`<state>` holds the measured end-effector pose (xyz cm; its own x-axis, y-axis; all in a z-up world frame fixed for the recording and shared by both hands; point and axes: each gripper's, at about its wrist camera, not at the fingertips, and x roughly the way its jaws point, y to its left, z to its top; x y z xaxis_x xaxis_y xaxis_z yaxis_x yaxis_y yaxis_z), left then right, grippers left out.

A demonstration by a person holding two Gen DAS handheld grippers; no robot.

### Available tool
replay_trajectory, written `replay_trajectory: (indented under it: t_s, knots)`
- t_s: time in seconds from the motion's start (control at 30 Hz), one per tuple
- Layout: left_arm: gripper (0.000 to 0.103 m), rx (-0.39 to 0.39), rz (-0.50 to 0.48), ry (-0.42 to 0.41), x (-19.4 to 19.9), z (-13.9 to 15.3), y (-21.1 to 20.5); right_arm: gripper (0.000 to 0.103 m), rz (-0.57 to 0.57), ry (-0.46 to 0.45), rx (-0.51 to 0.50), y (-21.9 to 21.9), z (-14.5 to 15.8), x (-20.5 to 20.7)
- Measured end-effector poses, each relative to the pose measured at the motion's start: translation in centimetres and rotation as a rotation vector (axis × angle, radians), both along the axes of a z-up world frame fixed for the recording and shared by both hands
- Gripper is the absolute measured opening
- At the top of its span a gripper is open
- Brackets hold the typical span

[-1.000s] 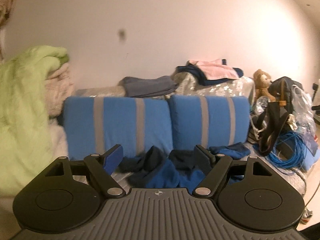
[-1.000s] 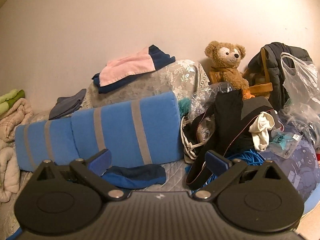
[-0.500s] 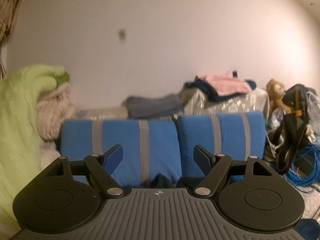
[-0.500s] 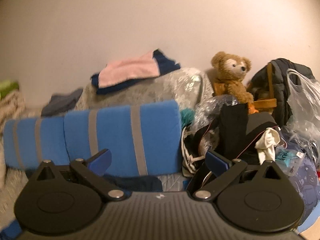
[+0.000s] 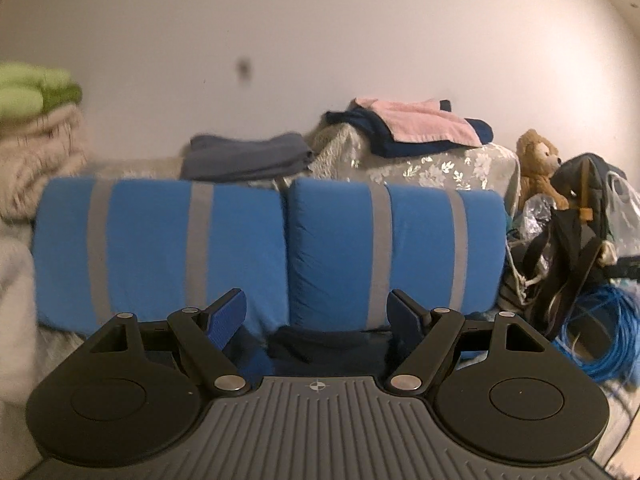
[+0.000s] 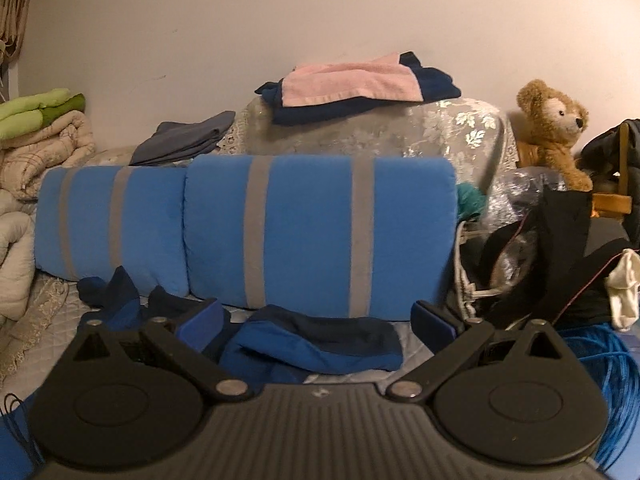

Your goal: Fold clothes

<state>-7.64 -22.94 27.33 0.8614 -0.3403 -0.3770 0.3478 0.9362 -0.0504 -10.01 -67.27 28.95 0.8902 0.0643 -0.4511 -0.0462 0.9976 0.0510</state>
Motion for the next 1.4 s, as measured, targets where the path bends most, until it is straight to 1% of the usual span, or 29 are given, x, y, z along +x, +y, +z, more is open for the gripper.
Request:
replay_trajectory:
  t_s: [0.1,0.2,0.27,0.47,0.63,0.77,0.87,1.0,1.13,1.2,1.4]
  knots:
    - [0.078,-0.006,0.001,0.02,0.7,-2.3,-1.4,0.103,-0.008,0.017,0.012,0.6,-1.2,0.8]
    - [0.078,0.022,0.006,0.037,1.4,-4.9,-2.8,0.103,-0.009,0.046,0.028,0.9,-3.0,1.5]
    - [0.078,0.025,0.013,0.05,1.9,-6.8,-3.3,0.103,-0.007,0.064,0.026,1.0,-4.2,1.9]
    - [0.078,-0.007,-0.002,0.106,3.0,-12.3,-3.9,0.103,-0.005,0.115,0.02,0.5,-8.0,2.9]
    - [0.078,-0.039,-0.042,0.096,3.1,-15.8,-3.6,0.102,-0.002,0.157,0.022,0.0,-10.6,4.3]
    - [0.078,-0.08,-0.051,0.087,3.3,-17.3,-3.1,0.101,-0.009,0.185,0.042,-0.1,-12.6,5.8]
    - [0.078,-0.081,-0.046,0.105,3.8,-17.9,-3.4,0.1,-0.015,0.205,0.053,0.0,-14.2,7.1]
    - [0.078,-0.086,-0.059,0.127,4.3,-18.2,-3.5,0.094,-0.036,0.226,0.066,0.3,-16.4,9.0]
    - [0.078,-0.084,-0.065,0.142,4.5,-18.6,-3.7,0.087,-0.053,0.242,0.115,0.1,-18.4,11.0]
    - [0.078,-0.081,-0.071,0.147,4.5,-18.7,-3.8,0.084,-0.072,0.246,0.158,-0.3,-19.4,12.0]
    - [0.078,-0.073,-0.086,0.163,4.8,-19.1,-4.0,0.075,-0.156,0.265,0.261,-2.3,-22.1,14.6]
